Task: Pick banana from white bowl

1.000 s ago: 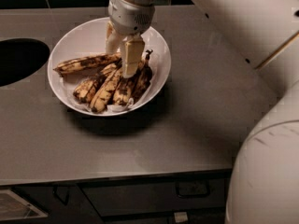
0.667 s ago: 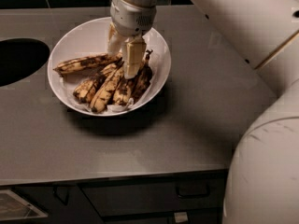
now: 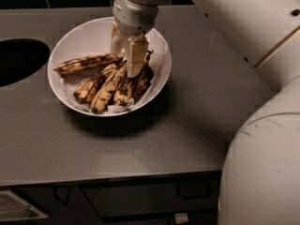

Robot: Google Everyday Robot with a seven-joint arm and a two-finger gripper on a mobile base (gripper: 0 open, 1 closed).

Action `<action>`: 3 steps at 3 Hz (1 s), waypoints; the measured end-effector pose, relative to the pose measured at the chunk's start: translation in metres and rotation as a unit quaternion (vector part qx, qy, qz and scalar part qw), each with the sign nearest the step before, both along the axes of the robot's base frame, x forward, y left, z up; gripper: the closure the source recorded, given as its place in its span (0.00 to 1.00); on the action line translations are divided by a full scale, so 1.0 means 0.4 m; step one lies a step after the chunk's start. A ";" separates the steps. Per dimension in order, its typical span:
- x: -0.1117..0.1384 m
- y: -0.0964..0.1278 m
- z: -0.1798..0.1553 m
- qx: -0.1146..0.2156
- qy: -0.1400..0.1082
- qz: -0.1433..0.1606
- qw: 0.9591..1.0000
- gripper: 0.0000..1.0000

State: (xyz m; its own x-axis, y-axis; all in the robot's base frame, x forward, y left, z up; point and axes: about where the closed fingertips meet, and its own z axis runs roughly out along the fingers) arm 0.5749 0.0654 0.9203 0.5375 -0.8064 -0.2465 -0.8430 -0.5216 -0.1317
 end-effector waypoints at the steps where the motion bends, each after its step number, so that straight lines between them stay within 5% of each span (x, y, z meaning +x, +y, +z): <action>1: 0.013 0.002 0.002 -0.007 -0.003 0.000 1.000 0.38; 3: 0.046 0.009 -0.006 -0.017 -0.003 0.000 1.000 0.38</action>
Offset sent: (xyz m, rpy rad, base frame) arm -0.0036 -0.0189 0.0006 -0.1166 0.0688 0.0228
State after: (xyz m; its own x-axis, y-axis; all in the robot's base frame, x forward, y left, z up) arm 0.5931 0.0690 0.9180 0.5386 -0.8144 -0.2157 -0.8424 -0.5254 -0.1196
